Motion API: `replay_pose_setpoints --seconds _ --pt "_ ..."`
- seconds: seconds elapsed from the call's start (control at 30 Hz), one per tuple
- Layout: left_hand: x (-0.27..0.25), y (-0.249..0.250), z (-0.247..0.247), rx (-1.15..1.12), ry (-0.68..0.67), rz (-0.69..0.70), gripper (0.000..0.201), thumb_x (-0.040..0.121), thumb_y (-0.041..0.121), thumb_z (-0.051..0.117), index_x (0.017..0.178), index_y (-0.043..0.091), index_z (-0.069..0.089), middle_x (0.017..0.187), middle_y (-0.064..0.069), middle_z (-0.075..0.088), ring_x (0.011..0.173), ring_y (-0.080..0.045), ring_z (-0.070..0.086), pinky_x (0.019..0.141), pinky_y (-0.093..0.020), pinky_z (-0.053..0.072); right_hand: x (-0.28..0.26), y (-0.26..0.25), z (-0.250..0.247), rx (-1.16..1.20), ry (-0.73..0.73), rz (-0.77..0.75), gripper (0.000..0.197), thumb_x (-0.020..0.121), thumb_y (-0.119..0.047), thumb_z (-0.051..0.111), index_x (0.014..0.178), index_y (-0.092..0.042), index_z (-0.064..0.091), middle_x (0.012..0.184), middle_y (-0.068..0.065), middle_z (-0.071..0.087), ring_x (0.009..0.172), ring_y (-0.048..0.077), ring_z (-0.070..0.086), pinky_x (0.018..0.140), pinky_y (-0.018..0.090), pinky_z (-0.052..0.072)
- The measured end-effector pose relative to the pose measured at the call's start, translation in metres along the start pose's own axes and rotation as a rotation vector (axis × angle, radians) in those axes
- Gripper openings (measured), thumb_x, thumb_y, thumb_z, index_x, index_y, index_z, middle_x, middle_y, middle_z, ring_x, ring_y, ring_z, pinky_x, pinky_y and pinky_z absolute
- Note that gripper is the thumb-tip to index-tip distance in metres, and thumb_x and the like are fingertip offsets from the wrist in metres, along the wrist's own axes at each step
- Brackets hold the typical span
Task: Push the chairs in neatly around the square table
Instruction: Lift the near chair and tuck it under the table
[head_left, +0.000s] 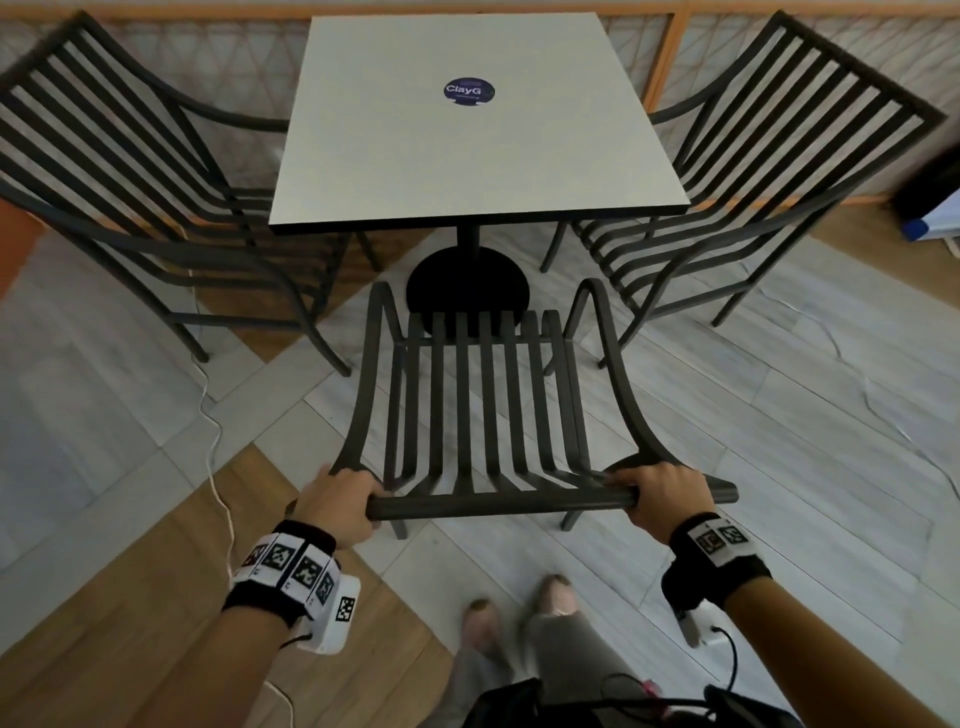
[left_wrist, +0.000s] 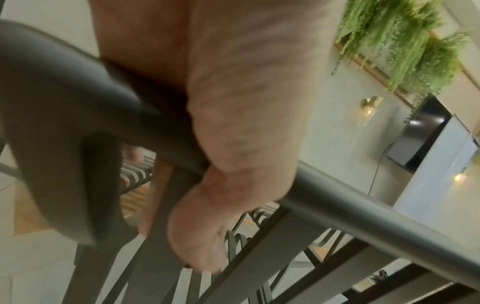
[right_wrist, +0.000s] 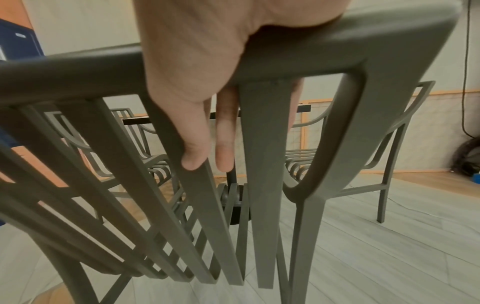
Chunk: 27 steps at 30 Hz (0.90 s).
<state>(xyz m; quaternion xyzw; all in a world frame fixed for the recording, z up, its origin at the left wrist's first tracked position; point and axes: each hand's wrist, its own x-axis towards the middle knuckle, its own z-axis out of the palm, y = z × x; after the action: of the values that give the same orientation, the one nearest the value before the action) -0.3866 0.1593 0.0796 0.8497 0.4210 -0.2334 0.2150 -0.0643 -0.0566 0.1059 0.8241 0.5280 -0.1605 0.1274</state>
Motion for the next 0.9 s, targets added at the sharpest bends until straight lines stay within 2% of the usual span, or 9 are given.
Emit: replay_pose_setpoints --seconds 0.03,0.1,0.23,0.37,0.43,0.57,0.67,0.83,0.9 --pt "-0.001 0.001 -0.002 0.0 0.012 -0.022 0.034 0.081 0.02 0.064 0.107 0.042 0.067 0.102 0.004 0.071 0.1 -0.02 0.064 0.099 -0.042 0.049 0.003 0.001 -0.001 -0.001 -0.008 0.003 0.032 0.092 -0.03 0.051 0.119 -0.043 0.06 0.099 -0.011 0.071 0.09 0.015 0.065 0.069 0.023 0.043" --pt "0.001 0.003 -0.009 0.036 0.05 -0.038 0.042 0.081 0.014 0.061 0.114 0.039 0.066 0.101 0.004 0.071 0.093 -0.02 0.067 0.084 -0.035 0.055 0.014 0.005 -0.005 0.009 -0.002 0.007 0.031 0.092 -0.028 0.051 0.116 -0.044 0.062 0.097 -0.011 0.072 0.088 0.015 0.066 0.07 0.025 0.048" --pt "0.021 0.011 -0.031 0.059 0.106 -0.064 0.039 0.083 0.013 0.057 0.114 0.037 0.065 0.098 0.003 0.07 0.084 -0.02 0.066 0.079 -0.034 0.054 0.05 0.012 -0.016 0.006 0.017 0.021 0.026 0.089 -0.029 0.055 0.108 -0.042 0.067 0.089 -0.011 0.072 0.082 0.015 0.065 0.071 0.03 0.054" --pt "0.051 0.015 -0.057 0.062 0.128 -0.114 0.03 0.084 0.016 0.059 0.108 0.032 0.067 0.096 0.0 0.071 0.088 -0.023 0.067 0.082 -0.036 0.055 0.091 0.019 -0.03 -0.022 0.02 0.013 0.021 0.089 -0.032 0.056 0.105 -0.041 0.067 0.083 -0.01 0.069 0.076 0.016 0.063 0.067 0.029 0.051" --pt "0.066 0.014 -0.068 0.048 0.153 -0.128 0.028 0.082 0.019 0.061 0.106 0.032 0.069 0.093 0.003 0.072 0.088 -0.023 0.067 0.08 -0.036 0.055 0.111 0.022 -0.038 -0.029 0.025 0.005 0.019 0.089 -0.034 0.056 0.102 -0.039 0.068 0.081 -0.009 0.069 0.074 0.016 0.062 0.064 0.028 0.048" --pt "0.097 0.009 -0.09 0.004 0.173 -0.162 0.029 0.081 0.023 0.061 0.104 0.037 0.07 0.089 0.005 0.07 0.084 -0.021 0.066 0.077 -0.036 0.056 0.152 0.027 -0.058 -0.008 0.015 -0.014 0.015 0.088 -0.036 0.058 0.098 -0.036 0.069 0.08 -0.008 0.068 0.073 0.015 0.062 0.068 0.031 0.053" --pt "0.116 0.008 -0.106 0.03 0.211 -0.186 0.024 0.083 0.026 0.063 0.104 0.036 0.069 0.095 0.003 0.07 0.091 -0.024 0.067 0.083 -0.037 0.054 0.178 0.032 -0.074 0.006 0.009 -0.037 0.018 0.086 -0.045 0.061 0.094 -0.033 0.071 0.079 -0.007 0.066 0.072 0.017 0.06 0.064 0.03 0.048" --pt "0.146 0.004 -0.124 0.014 0.255 -0.233 0.016 0.085 0.021 0.061 0.097 0.028 0.07 0.079 0.007 0.063 0.088 -0.023 0.066 0.096 -0.04 0.045 0.215 0.036 -0.09 0.048 -0.027 -0.068 0.033 0.078 -0.062 0.062 0.091 -0.032 0.07 0.077 -0.007 0.066 0.072 0.014 0.061 0.064 0.029 0.051" --pt "0.155 0.003 -0.13 0.039 0.27 -0.251 0.013 0.086 0.021 0.061 0.091 0.028 0.07 0.076 0.006 0.063 0.086 -0.023 0.064 0.1 -0.042 0.04 0.227 0.036 -0.094 0.048 -0.026 -0.082 0.035 0.078 -0.063 0.062 0.091 -0.031 0.07 0.076 -0.007 0.066 0.071 0.013 0.06 0.059 0.026 0.045"
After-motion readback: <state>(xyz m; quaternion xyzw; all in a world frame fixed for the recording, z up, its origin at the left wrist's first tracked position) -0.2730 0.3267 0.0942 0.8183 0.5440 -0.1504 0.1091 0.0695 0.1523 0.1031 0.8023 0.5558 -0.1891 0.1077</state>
